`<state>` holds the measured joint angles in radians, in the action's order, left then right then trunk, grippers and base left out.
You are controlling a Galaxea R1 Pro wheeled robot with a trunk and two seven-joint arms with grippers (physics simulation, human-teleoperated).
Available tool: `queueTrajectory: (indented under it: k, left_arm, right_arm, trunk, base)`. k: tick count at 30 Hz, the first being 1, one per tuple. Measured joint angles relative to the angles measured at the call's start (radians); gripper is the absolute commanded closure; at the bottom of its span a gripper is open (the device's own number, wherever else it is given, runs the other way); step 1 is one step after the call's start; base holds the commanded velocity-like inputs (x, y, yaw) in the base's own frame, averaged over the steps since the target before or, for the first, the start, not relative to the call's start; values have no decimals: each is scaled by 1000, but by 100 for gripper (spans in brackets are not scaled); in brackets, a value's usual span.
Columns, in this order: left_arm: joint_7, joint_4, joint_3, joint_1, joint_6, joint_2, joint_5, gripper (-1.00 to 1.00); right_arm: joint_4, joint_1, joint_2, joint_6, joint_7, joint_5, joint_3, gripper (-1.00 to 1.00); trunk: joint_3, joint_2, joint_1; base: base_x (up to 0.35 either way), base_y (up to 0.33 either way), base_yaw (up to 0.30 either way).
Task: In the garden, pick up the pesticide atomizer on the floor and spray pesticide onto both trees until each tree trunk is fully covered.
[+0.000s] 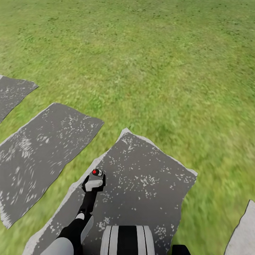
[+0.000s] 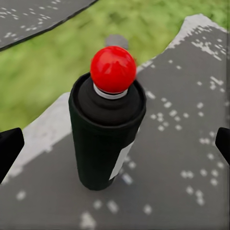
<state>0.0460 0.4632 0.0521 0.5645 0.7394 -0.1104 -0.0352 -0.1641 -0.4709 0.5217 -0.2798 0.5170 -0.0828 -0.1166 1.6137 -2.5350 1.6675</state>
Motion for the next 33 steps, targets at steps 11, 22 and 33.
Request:
queueTrajectory:
  k: [11, 22, 33]
  left_arm:
    - [0, 0, 0, 0, 0, -3, 1, -100]
    - [0, 0, 0, 0, 0, -3, 0, -100]
    - [0, 0, 1, 0, 0, -3, 0, -100]
  right_arm:
    - [0, 0, 0, -1, 1, 0, 0, -100]
    - [0, 0, 1, -1, 3, 0, 0, -100]
    - [0, 0, 6, -1, 16, 2, -3, -100]
  trunk:
    - [0, 0, 0]
    - [0, 0, 0]
    - [0, 0, 0]
  base:
    - [21, 0, 0]
    - [2, 12, 0]
    - [0, 3, 0]
